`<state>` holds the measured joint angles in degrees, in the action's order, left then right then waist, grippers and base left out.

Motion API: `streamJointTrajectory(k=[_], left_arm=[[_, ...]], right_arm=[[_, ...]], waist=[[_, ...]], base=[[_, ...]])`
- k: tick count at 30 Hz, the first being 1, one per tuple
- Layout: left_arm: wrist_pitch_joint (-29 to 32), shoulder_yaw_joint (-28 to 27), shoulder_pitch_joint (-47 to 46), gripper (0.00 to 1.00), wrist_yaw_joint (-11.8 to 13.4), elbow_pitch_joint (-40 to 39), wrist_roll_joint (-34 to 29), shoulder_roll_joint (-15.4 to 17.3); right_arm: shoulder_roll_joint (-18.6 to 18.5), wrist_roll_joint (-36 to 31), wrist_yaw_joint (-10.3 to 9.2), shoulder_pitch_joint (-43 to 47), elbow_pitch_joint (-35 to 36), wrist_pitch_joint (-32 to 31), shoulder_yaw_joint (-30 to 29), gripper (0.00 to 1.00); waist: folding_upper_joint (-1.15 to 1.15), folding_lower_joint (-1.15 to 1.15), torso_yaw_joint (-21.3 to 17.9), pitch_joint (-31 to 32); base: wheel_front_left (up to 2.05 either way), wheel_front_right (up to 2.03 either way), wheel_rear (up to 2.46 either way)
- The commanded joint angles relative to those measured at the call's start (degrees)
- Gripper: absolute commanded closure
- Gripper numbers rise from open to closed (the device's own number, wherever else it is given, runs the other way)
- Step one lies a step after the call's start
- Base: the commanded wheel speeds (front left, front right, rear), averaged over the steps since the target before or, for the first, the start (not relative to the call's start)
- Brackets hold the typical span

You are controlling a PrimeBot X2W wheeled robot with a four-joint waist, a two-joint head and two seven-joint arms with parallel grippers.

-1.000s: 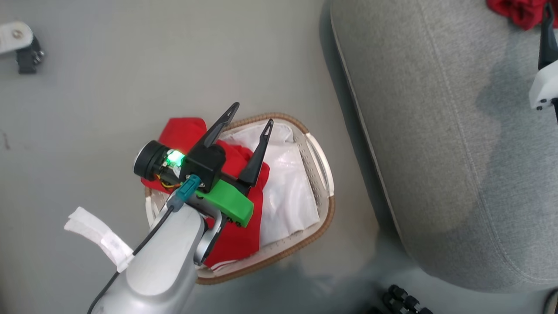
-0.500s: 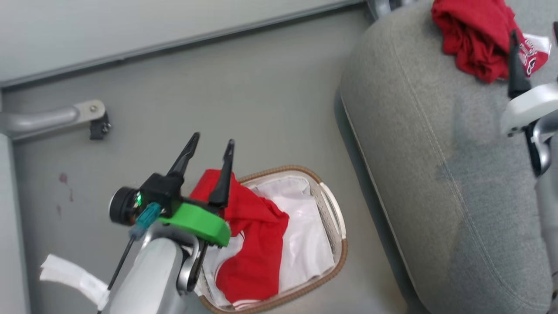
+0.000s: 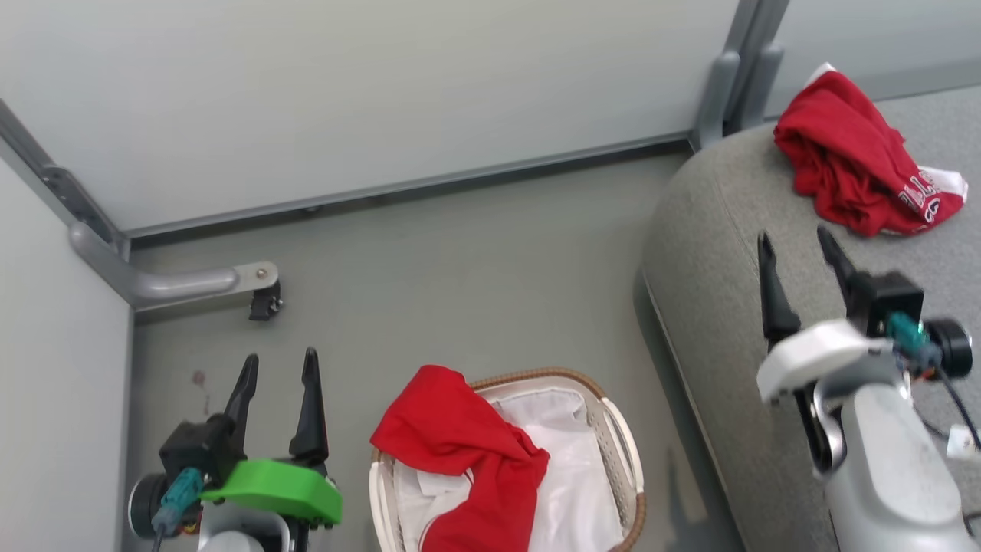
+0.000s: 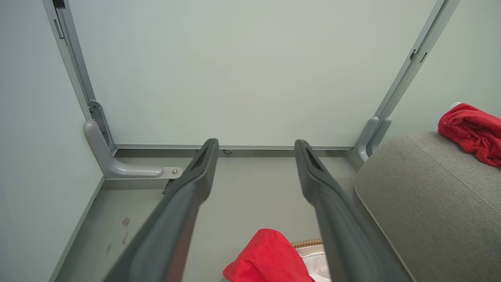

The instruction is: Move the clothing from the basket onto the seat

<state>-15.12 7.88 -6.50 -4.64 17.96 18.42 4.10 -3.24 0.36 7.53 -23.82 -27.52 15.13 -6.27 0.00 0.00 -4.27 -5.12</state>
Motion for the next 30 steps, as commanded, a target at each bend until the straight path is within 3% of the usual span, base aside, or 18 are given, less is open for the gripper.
streamJointTrajectory(k=[1,8,12,30], left_arm=[[0.0,-0.5,1.4,0.00,-0.3,0.0,-0.2,-0.4],[0.0,-2.3,6.1,0.00,-1.0,-0.7,-0.4,-1.0],[0.0,-2.9,7.9,0.00,-1.3,-0.7,0.1,-1.1],[0.0,-2.2,7.4,0.00,-1.3,0.3,0.7,-1.2]], right_arm=[[-0.1,0.4,-0.08,2.9,0.8,0.0,0.0,0.00],[0.2,7.3,-0.08,13.1,4.9,0.0,4.3,0.00],[0.2,8.1,-0.08,15.7,6.4,0.0,6.4,0.00],[0.2,8.7,-0.08,16.6,6.7,0.0,8.4,0.00]], waist=[[0.00,0.00,2.7,3.2],[0.00,0.00,3.7,4.5],[0.00,0.00,3.7,4.7],[0.00,0.00,4.1,5.5]], base=[[0.00,0.00,0.00],[0.00,0.00,0.00],[0.00,0.00,0.00],[0.00,0.00,0.00]])
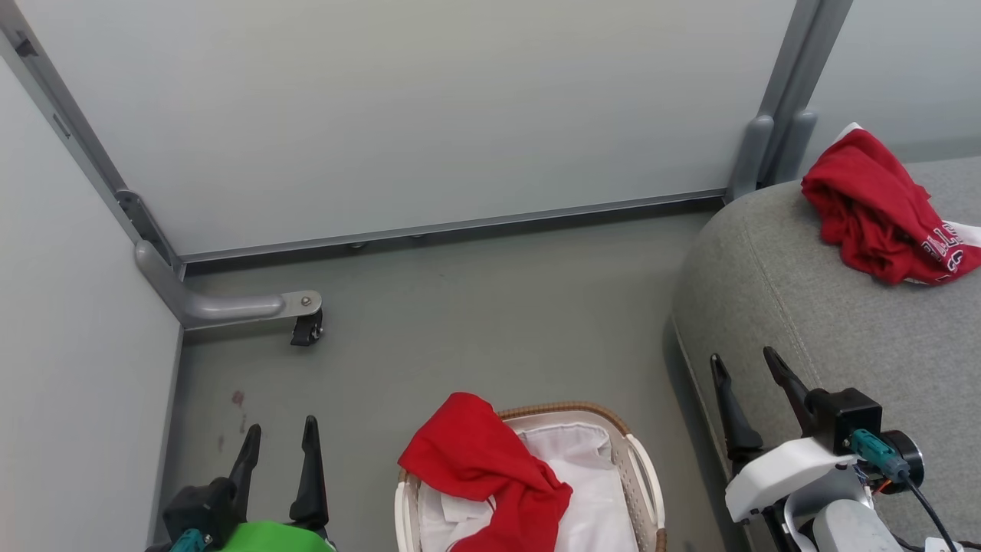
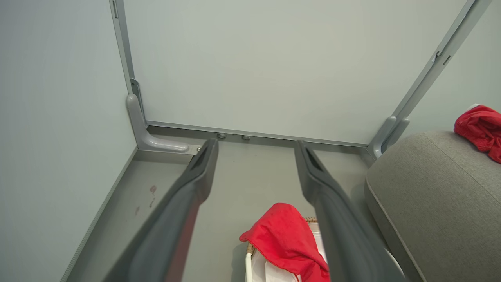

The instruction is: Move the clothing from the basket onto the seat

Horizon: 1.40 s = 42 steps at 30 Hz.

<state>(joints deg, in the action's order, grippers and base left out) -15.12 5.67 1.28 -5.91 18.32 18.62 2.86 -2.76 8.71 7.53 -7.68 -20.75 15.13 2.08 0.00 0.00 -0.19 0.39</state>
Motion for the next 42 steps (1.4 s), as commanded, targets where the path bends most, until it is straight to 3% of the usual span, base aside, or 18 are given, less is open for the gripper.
streamJointTrajectory(k=[1,14,22,29,42], left_arm=[[0.0,0.0,-0.4,0.00,0.0,-0.1,0.5,0.1],[0.0,0.7,-0.7,0.00,0.0,0.3,0.4,0.1],[0.0,5.5,-3.6,0.00,-0.6,3.9,-0.1,0.1],[0.0,14.2,-11.8,0.00,-1.3,12.7,0.5,0.1],[0.6,26.2,-29.2,0.00,-0.9,31.6,8.0,0.2]], right_arm=[[-0.2,0.3,-0.08,0.4,-0.1,0.0,0.0,0.00],[-0.2,0.4,-0.08,0.0,0.3,0.0,0.3,0.00],[-0.2,-0.3,-0.08,-2.1,1.0,0.0,-0.7,0.00],[-0.2,-1.3,-0.08,-6.2,3.6,0.0,-1.8,0.00],[-0.2,-0.1,-0.08,-16.5,7.4,0.0,-0.1,0.00]], waist=[[0.00,0.00,0.0,0.0],[0.00,0.00,-0.4,-0.7],[0.00,0.00,-1.0,-4.0],[0.00,0.00,-3.3,-11.1],[0.00,0.00,-10.6,-29.1]], base=[[0.00,0.00,0.00],[0.00,0.00,0.00],[0.00,0.00,0.00],[0.00,0.00,0.00],[0.00,0.00,0.00]])
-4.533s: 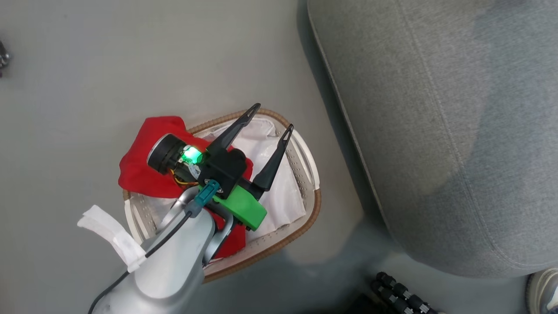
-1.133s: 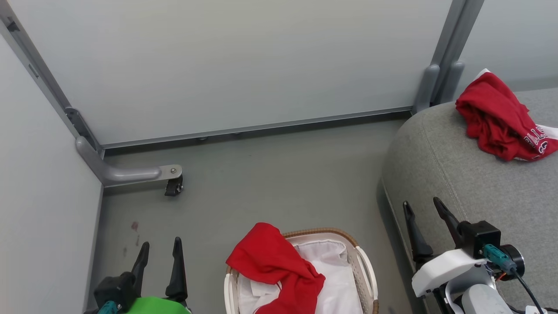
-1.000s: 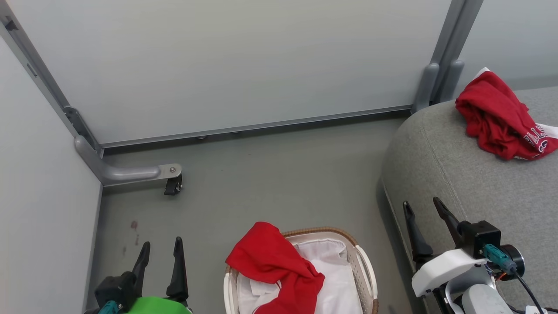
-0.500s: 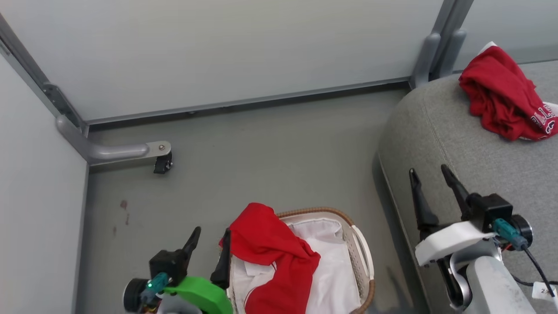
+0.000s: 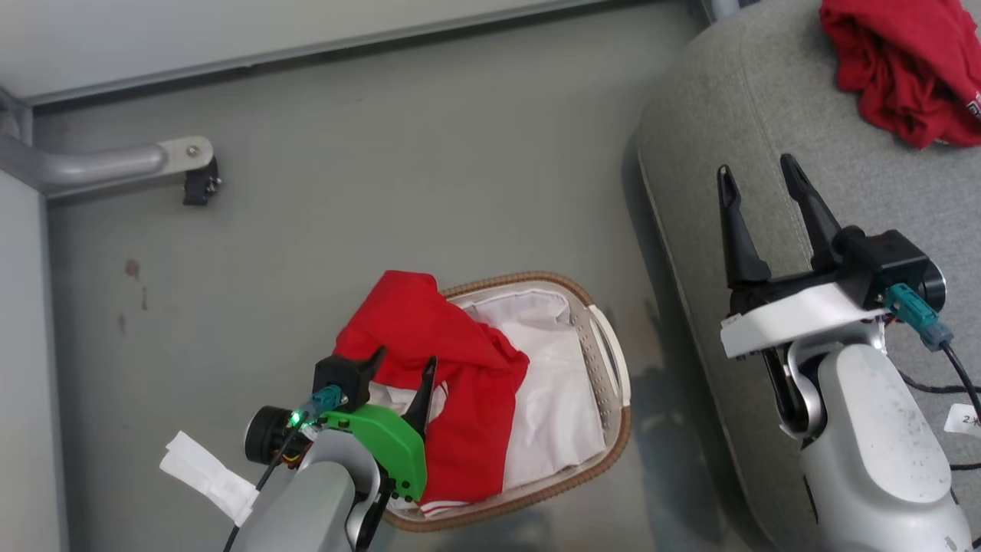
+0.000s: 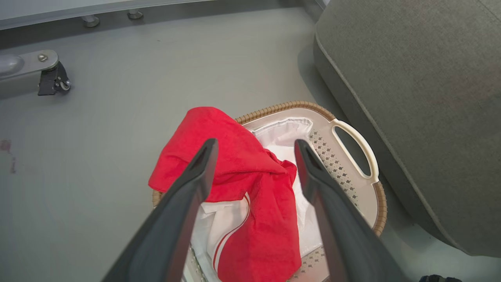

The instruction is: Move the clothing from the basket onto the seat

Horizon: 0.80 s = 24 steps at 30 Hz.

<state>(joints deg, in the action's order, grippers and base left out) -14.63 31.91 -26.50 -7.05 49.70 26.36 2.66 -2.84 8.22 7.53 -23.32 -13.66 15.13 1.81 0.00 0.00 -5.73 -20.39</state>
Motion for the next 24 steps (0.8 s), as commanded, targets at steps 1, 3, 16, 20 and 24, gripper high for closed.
streamJointTrajectory(k=[1,3,16,20,24], left_arm=[[0.1,1.0,-2.4,0.00,0.3,1.5,0.4,0.4],[0.1,2.5,-4.0,0.00,0.3,3.7,0.3,0.4],[2.8,9.3,-10.7,0.00,0.7,15.4,1.8,0.4],[2.7,8.6,-12.4,0.00,2.0,18.3,2.8,0.5],[2.4,8.1,-14.1,0.00,3.5,20.5,3.0,1.4]], right_arm=[[-0.1,0.6,-0.08,-1.7,0.5,0.0,0.4,0.00],[-0.1,1.2,-0.08,-3.2,1.0,0.0,0.9,0.00],[-0.1,5.7,-0.08,-7.1,3.7,0.0,4.5,0.00],[-0.1,6.4,-0.08,-7.6,4.6,0.0,4.7,0.00],[-0.1,7.1,-0.08,-8.1,5.4,0.0,4.9,0.00]], waist=[[0.00,0.00,-5.7,-9.5],[0.00,0.00,-6.9,-11.8],[0.00,0.00,-13.8,-20.9],[0.00,0.00,-15.2,-22.8],[0.00,0.00,-16.2,-24.5]], base=[[0.00,0.00,0.00],[0.00,0.00,0.00],[0.00,0.00,0.00],[0.00,0.00,0.00],[0.00,0.00,0.00]])
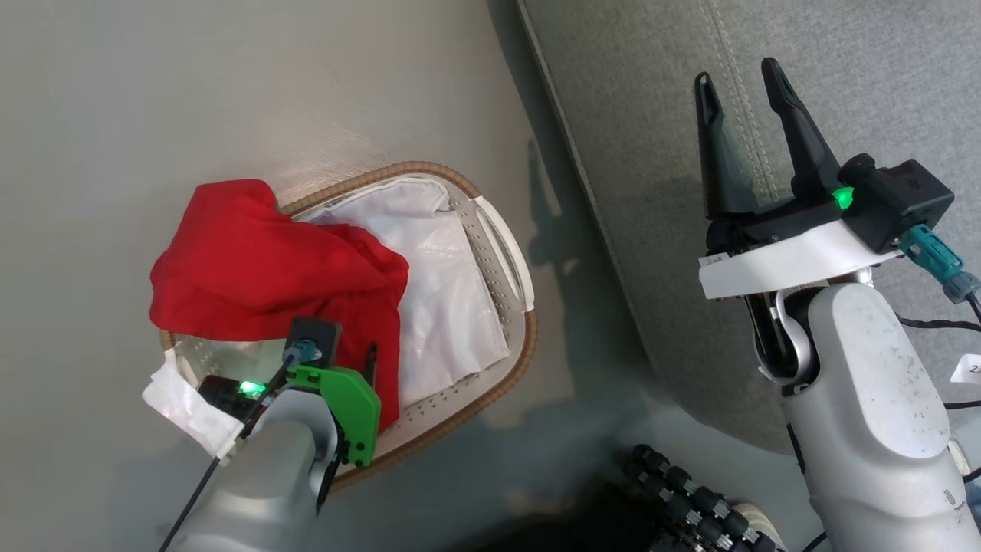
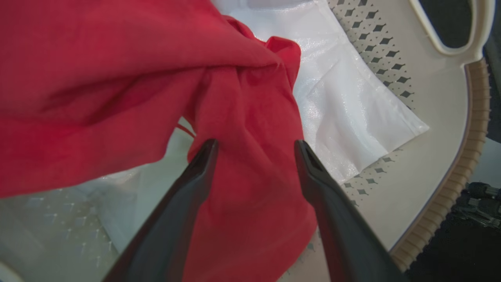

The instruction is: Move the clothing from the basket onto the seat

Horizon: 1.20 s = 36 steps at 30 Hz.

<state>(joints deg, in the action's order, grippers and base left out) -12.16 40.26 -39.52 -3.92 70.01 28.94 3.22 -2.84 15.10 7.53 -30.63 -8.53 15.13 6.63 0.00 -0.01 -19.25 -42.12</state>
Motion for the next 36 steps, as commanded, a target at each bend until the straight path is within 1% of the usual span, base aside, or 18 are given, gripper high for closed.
streamJointTrajectory(k=[1,4,9,12,15,16,17,18,19,25,29,36], left_arm=[[-0.2,-0.4,-1.5,0.00,0.7,0.6,0.6,1.1],[-0.4,-0.4,-2.4,0.00,1.2,1.3,0.7,1.4],[-1.6,-0.7,-3.7,0.00,3.3,1.8,0.7,2.0],[-1.6,-0.6,-4.1,0.00,3.8,2.1,0.7,2.2],[-0.4,-0.1,-4.2,0.00,4.0,2.6,0.5,2.2],[-0.1,0.0,-4.3,0.05,4.1,2.7,0.4,2.2],[0.1,0.2,-4.4,0.55,4.0,2.9,0.3,2.1],[0.4,0.4,-4.4,0.67,3.9,2.9,0.3,2.0],[0.5,0.5,-4.4,1.00,3.9,3.0,0.3,1.9],[0.9,1.6,-3.5,1.00,3.1,3.3,0.0,1.4],[-0.2,2.5,-3.0,1.00,2.3,3.0,-0.3,0.8],[-2.7,4.5,-1.6,1.00,0.7,-0.9,-1.2,0.0]], right_arm=[[-0.1,0.4,-0.08,-0.8,0.4,0.0,0.2,0.00],[-0.1,0.8,-0.08,-1.0,0.6,0.0,0.4,0.00],[-0.1,1.5,-0.08,-1.2,0.9,0.0,0.6,0.00],[-0.1,1.9,-0.08,-1.3,0.9,0.0,0.8,0.00],[-0.1,2.2,-0.08,-1.4,1.0,0.0,1.2,0.00],[-0.1,2.3,-0.08,-1.4,1.0,0.0,1.3,0.00],[-0.1,2.3,-0.08,-1.4,1.0,0.0,1.4,0.00],[-0.1,2.3,-0.08,-1.4,1.0,0.0,1.4,0.00],[-0.1,2.3,-0.08,-1.4,1.0,0.0,1.5,0.00],[-0.1,1.8,-0.08,-1.1,0.3,0.0,1.0,0.00],[-0.1,1.2,-0.08,-0.4,-0.3,0.0,0.3,0.00],[-0.1,-1.1,-0.08,1.9,-1.7,0.0,-1.4,0.00]], waist=[[0.00,0.01,-2.9,-3.2],[0.00,0.01,-3.3,-4.0],[0.00,0.01,-3.6,-4.8],[0.00,0.01,-3.8,-5.2],[0.00,0.01,-4.1,-5.7],[0.00,0.01,-4.1,-5.8],[0.00,0.01,-4.2,-5.9],[0.00,0.01,-4.2,-5.9],[0.00,0.01,-4.3,-5.9],[0.00,0.01,-4.2,-4.9],[0.00,0.01,-3.5,-3.0],[0.00,0.01,-0.3,3.4]], base=[[0.00,0.00,0.00],[0.00,0.00,0.00],[0.00,0.00,0.00],[0.00,0.00,0.00],[0.00,0.00,0.00],[0.00,0.00,0.00],[0.00,0.00,0.00],[0.00,0.00,0.00],[0.00,0.00,0.00],[0.00,0.00,0.00],[0.00,0.00,0.00],[0.00,0.00,0.00]])
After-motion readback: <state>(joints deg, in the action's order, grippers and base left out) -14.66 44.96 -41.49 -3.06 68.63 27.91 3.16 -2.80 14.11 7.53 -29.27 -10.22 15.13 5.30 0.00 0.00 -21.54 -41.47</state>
